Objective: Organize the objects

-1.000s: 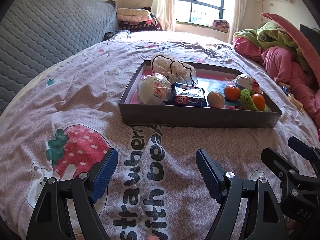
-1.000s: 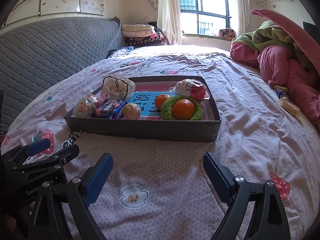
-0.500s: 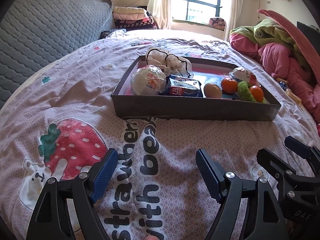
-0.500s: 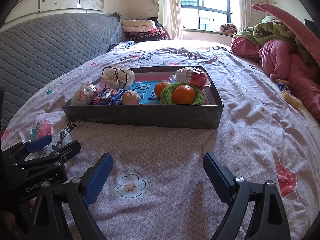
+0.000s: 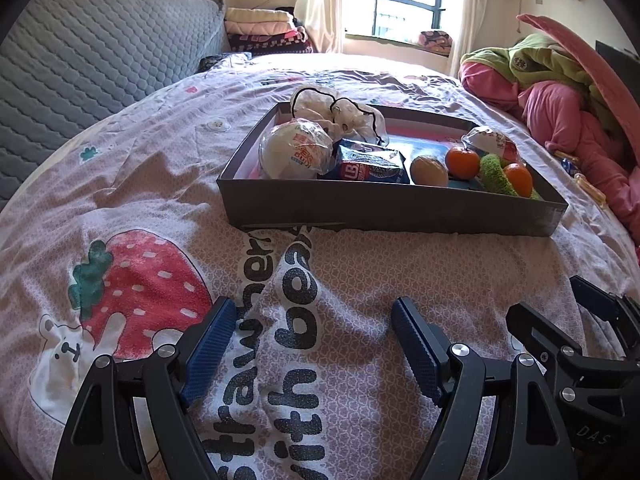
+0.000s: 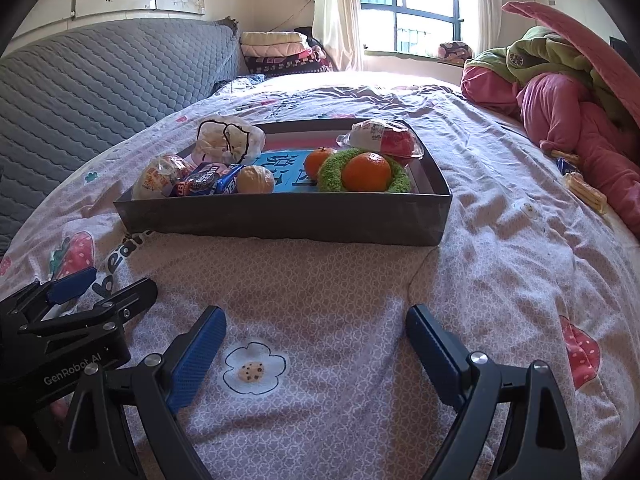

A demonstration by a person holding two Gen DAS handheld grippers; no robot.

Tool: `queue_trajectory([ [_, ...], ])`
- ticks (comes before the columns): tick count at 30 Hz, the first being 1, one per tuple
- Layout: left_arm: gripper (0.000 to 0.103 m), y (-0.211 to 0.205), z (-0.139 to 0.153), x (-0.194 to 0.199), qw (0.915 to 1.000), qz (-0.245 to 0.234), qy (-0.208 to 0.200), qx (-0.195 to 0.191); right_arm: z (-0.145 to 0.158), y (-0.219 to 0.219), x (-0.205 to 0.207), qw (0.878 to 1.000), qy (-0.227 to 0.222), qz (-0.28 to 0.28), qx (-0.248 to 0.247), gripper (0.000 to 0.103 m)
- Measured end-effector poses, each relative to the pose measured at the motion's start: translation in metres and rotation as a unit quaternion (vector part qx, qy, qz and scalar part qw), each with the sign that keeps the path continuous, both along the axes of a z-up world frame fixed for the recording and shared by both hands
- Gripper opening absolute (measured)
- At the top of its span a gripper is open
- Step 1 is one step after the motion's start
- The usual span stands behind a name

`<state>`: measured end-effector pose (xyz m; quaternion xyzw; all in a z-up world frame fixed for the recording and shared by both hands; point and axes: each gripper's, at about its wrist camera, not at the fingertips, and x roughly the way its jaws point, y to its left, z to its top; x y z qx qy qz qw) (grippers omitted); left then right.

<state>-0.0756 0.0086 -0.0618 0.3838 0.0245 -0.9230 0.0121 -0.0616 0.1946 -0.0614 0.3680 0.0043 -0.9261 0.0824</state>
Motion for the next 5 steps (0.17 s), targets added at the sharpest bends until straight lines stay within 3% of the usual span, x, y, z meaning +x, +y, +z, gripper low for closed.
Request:
queue_trajectory([
  [5,0.081,-0.0008,-0.001,-0.0002,1.0,-0.001,0.0,0.001,-0.0022,-0.0022,-0.001,1.0,-0.002,0.0,0.007,0.091],
])
